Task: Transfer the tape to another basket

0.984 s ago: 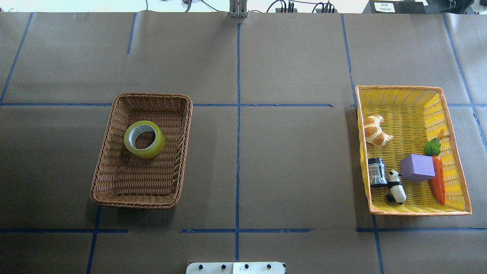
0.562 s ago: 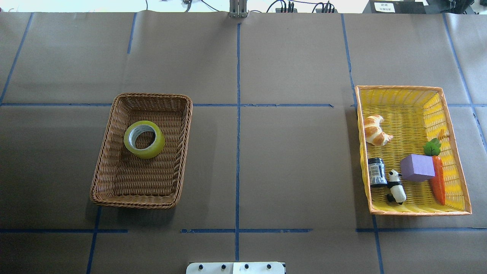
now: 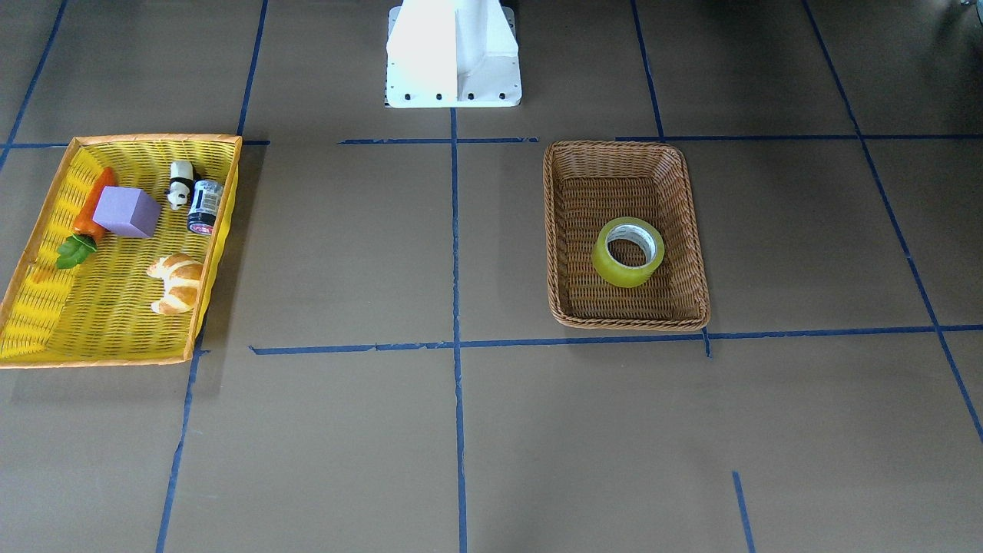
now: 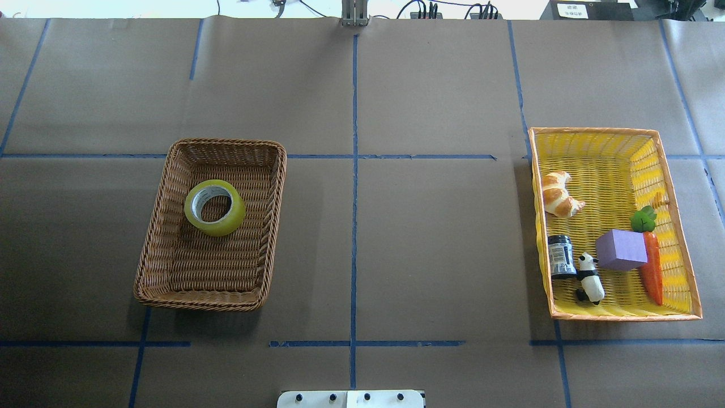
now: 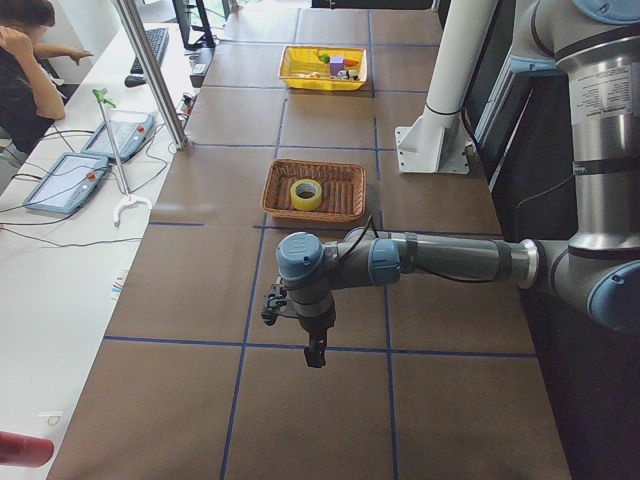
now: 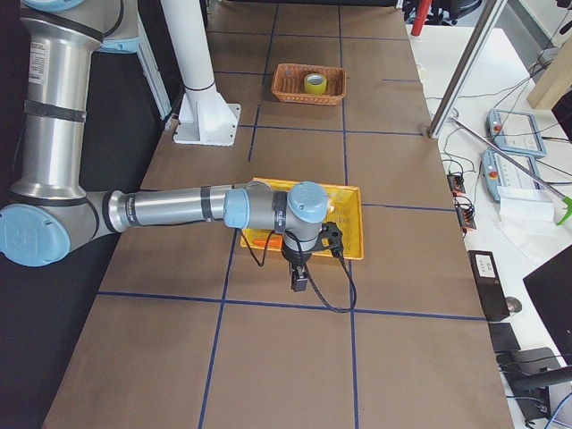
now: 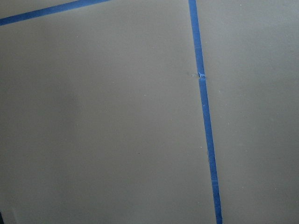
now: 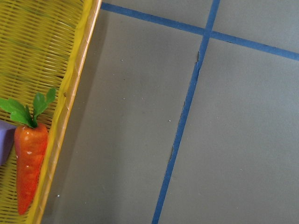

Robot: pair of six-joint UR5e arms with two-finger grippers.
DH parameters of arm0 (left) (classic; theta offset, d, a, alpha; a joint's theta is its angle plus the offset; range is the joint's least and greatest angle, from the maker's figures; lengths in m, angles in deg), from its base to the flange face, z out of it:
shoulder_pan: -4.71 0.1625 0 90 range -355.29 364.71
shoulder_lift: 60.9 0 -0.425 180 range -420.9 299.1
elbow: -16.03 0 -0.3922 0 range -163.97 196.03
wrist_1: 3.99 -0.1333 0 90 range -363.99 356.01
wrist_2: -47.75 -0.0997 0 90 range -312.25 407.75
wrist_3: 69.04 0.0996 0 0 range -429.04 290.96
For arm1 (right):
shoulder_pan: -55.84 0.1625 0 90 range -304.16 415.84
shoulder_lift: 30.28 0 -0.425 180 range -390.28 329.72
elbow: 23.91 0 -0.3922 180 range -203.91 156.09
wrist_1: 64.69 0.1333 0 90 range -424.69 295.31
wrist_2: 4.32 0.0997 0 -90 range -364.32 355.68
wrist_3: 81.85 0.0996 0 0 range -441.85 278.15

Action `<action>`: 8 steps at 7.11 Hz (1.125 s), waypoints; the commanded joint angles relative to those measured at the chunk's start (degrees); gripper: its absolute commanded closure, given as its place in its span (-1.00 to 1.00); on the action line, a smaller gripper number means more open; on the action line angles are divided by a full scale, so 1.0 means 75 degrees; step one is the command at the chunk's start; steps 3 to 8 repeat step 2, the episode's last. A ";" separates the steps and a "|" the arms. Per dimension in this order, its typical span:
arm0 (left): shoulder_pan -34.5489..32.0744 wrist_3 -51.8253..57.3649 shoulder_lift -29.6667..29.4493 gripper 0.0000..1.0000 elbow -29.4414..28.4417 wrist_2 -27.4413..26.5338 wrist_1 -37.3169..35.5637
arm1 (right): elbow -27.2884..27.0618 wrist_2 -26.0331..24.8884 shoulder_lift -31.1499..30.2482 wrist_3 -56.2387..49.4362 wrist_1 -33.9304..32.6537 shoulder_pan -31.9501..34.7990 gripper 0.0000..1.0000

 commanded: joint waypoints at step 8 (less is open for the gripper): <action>0.0000 0.0000 0.0000 -1.00 -0.0002 0.0000 -0.0028 | 0.0000 -0.0005 0.0000 0.0000 0.0000 -0.0008 -1.00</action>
